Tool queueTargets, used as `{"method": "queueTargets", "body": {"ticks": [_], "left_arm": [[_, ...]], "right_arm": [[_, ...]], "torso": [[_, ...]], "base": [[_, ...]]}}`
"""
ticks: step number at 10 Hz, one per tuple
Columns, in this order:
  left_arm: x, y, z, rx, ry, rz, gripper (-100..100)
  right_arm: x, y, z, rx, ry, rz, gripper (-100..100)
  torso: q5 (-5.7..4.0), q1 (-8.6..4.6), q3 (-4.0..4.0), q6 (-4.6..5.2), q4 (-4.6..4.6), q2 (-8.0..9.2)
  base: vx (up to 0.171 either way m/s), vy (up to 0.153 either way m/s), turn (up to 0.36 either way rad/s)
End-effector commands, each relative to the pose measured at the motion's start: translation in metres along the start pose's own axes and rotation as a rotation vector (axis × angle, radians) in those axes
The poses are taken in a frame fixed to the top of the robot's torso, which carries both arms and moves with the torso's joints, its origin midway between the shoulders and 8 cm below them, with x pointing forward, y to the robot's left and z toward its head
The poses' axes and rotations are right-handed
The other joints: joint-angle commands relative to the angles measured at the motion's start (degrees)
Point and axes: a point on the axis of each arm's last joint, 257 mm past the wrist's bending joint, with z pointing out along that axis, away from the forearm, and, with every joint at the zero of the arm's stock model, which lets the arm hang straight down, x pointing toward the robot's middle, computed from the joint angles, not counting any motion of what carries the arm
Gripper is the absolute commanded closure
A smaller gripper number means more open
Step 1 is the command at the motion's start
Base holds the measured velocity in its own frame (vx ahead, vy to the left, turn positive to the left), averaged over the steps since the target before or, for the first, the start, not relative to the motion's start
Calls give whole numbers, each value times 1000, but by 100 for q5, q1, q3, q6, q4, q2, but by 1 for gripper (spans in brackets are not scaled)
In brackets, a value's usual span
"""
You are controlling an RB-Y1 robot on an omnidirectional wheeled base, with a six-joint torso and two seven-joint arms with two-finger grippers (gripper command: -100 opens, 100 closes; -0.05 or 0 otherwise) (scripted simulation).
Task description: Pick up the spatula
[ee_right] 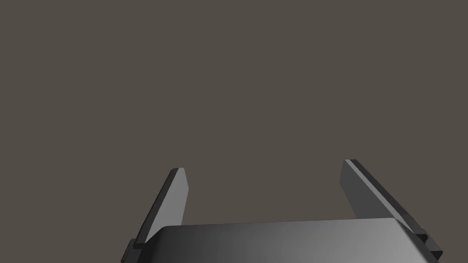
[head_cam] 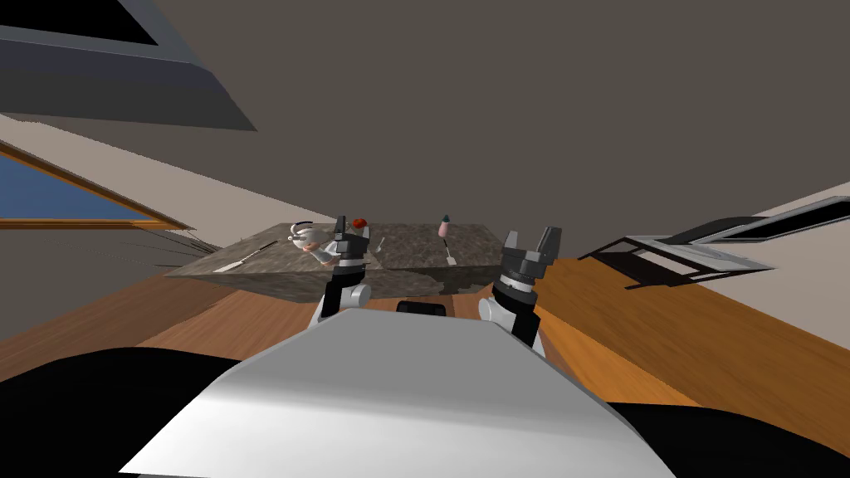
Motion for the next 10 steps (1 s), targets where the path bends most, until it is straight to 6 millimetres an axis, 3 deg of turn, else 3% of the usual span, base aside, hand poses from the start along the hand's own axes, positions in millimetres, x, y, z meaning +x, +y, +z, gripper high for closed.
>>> {"method": "queueTargets", "body": {"ticks": [1,8,10], "left_arm": [[0,0,0,0,0,0,0],[0,0,0,0,0,0,0],[0,0,0,0,0,0,0]], "right_arm": [[5,-4,3,6,25,22,-100],[33,-51,32,104,121,253,-100],[42,-76,41,165,139,344,-100]], "torso": [[0,0,0,0,0,0],[1,5,-5,-1,-2,-8],[1,4,-4,-1,-2,-6]], "base": [[1,4,25],[6,11,45],[8,15,54]]}}
